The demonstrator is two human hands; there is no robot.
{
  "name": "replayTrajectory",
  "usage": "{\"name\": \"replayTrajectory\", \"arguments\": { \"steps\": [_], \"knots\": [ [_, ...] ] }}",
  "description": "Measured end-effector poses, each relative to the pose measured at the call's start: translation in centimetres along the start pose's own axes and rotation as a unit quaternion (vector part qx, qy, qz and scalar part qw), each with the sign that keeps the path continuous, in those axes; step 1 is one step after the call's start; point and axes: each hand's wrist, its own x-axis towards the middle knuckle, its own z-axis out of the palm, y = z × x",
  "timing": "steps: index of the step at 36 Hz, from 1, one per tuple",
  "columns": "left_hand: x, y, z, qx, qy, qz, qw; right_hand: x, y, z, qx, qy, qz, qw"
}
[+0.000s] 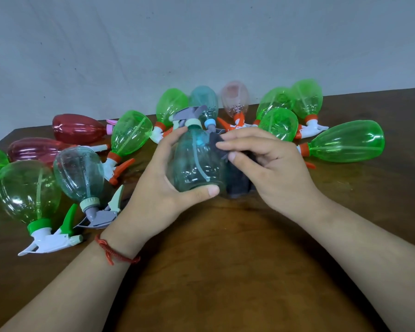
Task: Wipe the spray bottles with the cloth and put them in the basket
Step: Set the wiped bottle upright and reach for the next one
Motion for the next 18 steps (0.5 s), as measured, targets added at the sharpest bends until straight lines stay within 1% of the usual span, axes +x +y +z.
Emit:
{"name": "replayTrajectory", "arguments": {
  "steps": [3,7,10,12,15,18],
  "knots": [
    [-0.43,0.39,0.42,0.003,-0.038,0.013,0.999,0.36,0.39,-0.17,0.039,0.024,0.028,0.999],
    [-0.76,0.60,0.68,-0.020,-0.081,0.023,0.996,0.64,0.26,-0.43,0.136,0.038,0.071,0.987],
    [-0.72,0.48,0.71,-0.060,-0.112,0.010,0.992,0.64,0.18,-0.45,0.187,0.045,0.100,0.976],
    [-0.59,0.43,0.68,-0.068,-0.130,-0.001,0.989,0.66,0.24,-0.41,0.202,0.051,0.109,0.972],
    [-0.48,0.35,0.59,-0.038,-0.134,-0.019,0.990,0.67,0.34,-0.41,0.196,0.054,0.114,0.972],
    [-0.43,0.19,0.40,0.046,-0.108,0.003,0.993,0.72,0.33,-0.56,0.185,0.048,0.106,0.976]
  ]
}}
